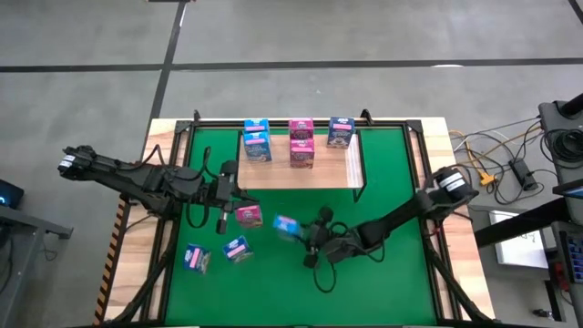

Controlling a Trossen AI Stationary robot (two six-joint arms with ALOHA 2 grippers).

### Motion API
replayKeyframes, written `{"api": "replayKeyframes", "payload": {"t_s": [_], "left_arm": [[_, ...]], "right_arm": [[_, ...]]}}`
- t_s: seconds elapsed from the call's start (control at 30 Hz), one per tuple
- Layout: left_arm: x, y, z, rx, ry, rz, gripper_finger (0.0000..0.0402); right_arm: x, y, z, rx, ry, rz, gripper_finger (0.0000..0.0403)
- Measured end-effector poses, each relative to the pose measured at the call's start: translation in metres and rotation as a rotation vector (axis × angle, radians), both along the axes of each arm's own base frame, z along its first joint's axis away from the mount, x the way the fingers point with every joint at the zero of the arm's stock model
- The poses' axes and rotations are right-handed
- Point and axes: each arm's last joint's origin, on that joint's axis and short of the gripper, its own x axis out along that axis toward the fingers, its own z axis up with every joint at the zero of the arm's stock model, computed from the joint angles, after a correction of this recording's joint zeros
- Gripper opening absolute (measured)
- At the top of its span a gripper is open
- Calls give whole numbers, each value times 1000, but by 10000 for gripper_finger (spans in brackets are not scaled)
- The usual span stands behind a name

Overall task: Stack cereal on shelf
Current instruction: Put the light blue cereal box, aligned with the other light blue cereal box on the shelf

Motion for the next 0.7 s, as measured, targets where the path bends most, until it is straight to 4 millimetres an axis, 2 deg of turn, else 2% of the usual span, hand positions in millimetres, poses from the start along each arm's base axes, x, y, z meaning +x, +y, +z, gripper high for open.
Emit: {"api": "replayKeyframes", "payload": {"t_s": [0.13,0.4,0.7], "left_arm": [[0,0,2,-4,-17,0,1],[1,0,4,7,-43,-5,1],[1,0,4,7,-42,-5,1]], "right_arm": [[-7,5,4,30,86,125,141],[-9,9,2,-17,104,166,136],[-10,8,1,10,104,152,183]]}}
